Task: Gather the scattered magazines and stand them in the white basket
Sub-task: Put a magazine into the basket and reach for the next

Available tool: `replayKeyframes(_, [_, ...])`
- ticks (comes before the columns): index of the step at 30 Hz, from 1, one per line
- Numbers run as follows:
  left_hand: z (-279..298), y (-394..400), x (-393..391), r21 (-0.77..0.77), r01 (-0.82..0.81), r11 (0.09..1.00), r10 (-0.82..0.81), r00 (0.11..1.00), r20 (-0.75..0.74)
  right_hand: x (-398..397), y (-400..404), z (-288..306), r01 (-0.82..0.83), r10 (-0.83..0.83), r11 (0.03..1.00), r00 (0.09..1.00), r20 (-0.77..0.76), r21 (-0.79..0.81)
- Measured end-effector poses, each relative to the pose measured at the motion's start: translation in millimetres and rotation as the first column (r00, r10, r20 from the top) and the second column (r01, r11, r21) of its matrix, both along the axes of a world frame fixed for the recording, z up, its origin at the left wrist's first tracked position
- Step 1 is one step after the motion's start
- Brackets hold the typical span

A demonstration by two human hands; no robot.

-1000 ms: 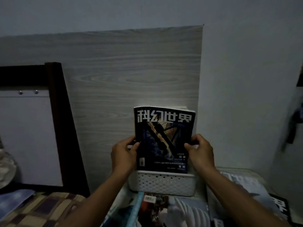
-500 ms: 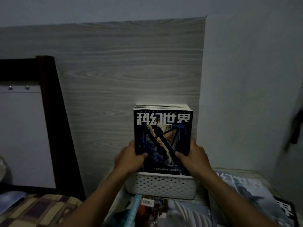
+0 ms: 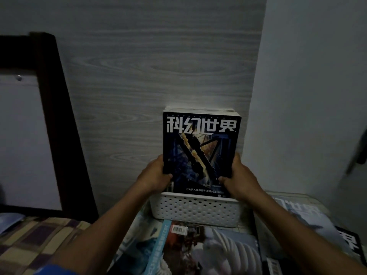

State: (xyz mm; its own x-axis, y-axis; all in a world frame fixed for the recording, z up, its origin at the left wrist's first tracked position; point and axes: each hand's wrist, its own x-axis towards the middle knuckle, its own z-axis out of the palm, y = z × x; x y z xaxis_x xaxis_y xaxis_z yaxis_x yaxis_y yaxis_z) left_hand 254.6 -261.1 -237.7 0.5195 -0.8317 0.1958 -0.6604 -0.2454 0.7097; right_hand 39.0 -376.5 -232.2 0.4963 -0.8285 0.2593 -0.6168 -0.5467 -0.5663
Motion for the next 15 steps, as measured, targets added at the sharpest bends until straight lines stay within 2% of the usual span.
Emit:
replayKeyframes(4, [-3.6, 1.1, -2.0, -0.012, -0.053, 0.999, 0.053, 0.999, 0.008, -0.9, 2.6, -3.6, 0.078, -0.080, 0.996, 0.996, -0.034, -0.040])
replayKeyframes(7, [-6.1, 9.1, -14.2, -0.098, -0.225, 0.969, 0.235, 0.966, 0.110, -3.4, 7.7, -4.2, 0.230, -0.233, 0.967, 0.973, -0.009, -0.109])
replayKeyframes(10, [0.2, 22.6, -29.5, -0.150, -0.363, 0.919, 0.376, 0.924, 0.066, -5.6, 19.3, 0.1, 0.337, -0.340, 0.931, 0.940, 0.001, -0.140])
replayKeyframes(13, [6.7, 42.5, -49.2, -0.147, -0.318, 0.936, 0.330, 0.942, 0.063, -14.9, 32.1, 5.0, 0.297, -0.291, 0.947, 0.954, 0.067, -0.122])
replayKeyframes(15, [7.9, 66.8, -67.3, -0.169, -0.222, 0.960, 0.256, 0.942, 0.219, -31.7, 46.6, 7.8, 0.243, -0.234, 0.968, 0.963, 0.136, -0.059])
